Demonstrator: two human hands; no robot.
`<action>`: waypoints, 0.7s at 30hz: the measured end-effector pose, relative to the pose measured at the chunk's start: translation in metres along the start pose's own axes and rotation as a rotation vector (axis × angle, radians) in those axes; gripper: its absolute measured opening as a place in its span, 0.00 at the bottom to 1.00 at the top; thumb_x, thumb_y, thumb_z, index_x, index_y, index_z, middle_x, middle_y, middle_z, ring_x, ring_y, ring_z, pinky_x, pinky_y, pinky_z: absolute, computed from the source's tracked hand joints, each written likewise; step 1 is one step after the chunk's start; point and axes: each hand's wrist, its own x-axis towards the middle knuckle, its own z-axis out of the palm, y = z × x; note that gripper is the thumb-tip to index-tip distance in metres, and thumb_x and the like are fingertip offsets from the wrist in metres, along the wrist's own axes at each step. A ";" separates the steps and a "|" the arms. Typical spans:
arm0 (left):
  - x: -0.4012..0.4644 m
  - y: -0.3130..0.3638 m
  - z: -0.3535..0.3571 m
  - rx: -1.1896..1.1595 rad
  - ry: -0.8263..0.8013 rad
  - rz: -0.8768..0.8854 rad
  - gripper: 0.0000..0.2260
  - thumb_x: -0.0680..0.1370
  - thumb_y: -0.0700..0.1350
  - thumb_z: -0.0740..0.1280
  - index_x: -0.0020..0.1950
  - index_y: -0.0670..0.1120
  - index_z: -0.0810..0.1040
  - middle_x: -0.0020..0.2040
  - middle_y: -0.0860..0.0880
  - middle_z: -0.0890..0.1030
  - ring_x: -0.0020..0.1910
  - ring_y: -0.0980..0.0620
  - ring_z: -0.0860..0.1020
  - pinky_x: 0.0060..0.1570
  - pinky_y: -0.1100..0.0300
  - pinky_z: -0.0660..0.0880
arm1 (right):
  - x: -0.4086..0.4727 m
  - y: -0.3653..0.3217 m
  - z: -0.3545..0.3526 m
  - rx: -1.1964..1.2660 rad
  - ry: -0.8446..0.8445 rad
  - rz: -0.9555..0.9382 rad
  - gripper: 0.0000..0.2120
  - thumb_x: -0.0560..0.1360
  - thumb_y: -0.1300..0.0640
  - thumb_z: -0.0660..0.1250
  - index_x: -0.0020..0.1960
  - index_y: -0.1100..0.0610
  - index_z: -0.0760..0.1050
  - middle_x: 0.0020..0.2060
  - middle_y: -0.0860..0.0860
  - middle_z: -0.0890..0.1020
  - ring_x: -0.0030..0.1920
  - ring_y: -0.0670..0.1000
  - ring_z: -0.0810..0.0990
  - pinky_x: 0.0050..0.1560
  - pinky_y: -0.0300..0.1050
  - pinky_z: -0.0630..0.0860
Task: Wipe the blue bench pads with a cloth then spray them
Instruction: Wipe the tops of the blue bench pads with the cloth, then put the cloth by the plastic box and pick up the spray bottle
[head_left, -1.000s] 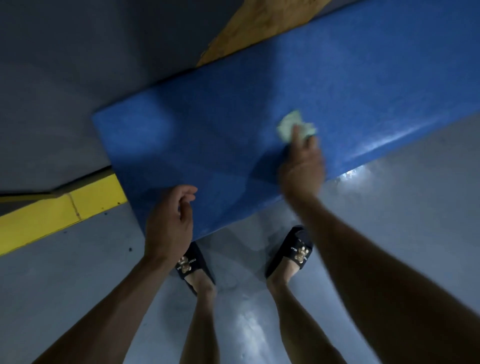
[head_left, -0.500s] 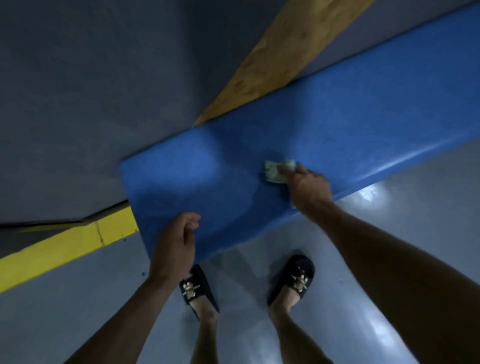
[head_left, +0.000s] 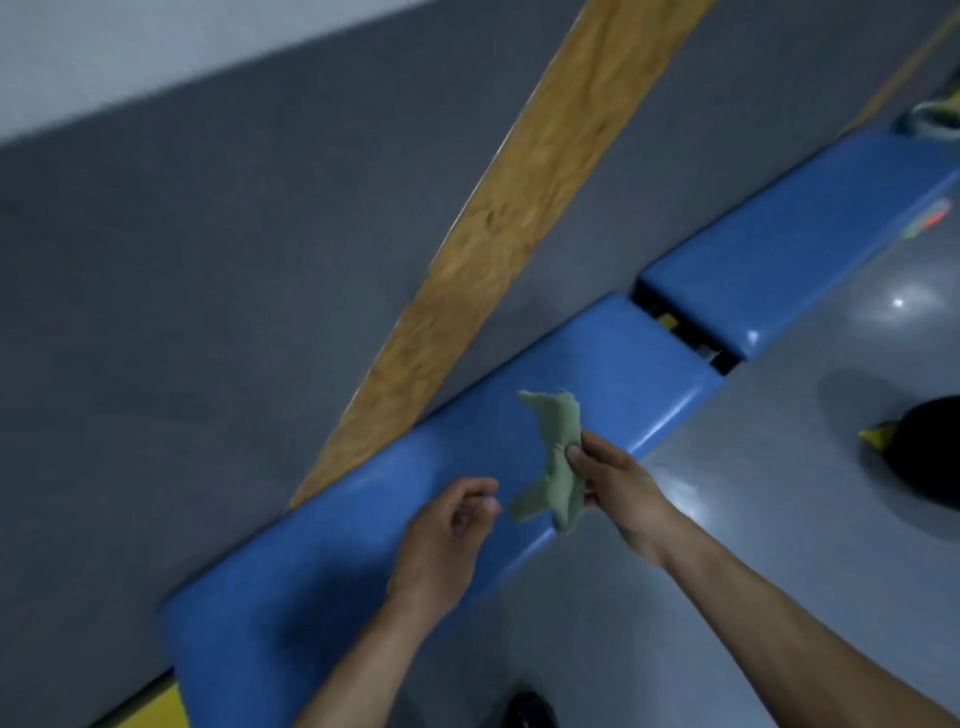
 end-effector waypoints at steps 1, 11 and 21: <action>0.005 0.028 0.009 -0.019 -0.025 0.037 0.08 0.78 0.55 0.66 0.55 0.58 0.79 0.47 0.59 0.85 0.48 0.59 0.82 0.53 0.58 0.78 | -0.008 -0.017 -0.009 0.041 0.017 -0.036 0.10 0.84 0.59 0.59 0.61 0.59 0.76 0.42 0.54 0.80 0.43 0.51 0.81 0.41 0.44 0.77; 0.032 0.198 0.089 0.137 -0.287 0.284 0.17 0.68 0.58 0.74 0.55 0.62 0.77 0.53 0.59 0.81 0.51 0.58 0.81 0.50 0.53 0.80 | -0.087 -0.114 -0.110 0.188 0.232 -0.254 0.19 0.81 0.56 0.66 0.70 0.44 0.72 0.52 0.57 0.85 0.53 0.56 0.85 0.53 0.51 0.82; 0.108 0.293 0.127 0.147 -0.424 0.464 0.09 0.73 0.45 0.69 0.51 0.56 0.80 0.48 0.57 0.80 0.48 0.56 0.80 0.46 0.56 0.79 | -0.080 -0.187 -0.227 -0.343 0.508 -0.106 0.17 0.71 0.40 0.74 0.52 0.50 0.79 0.42 0.47 0.83 0.41 0.45 0.82 0.47 0.47 0.80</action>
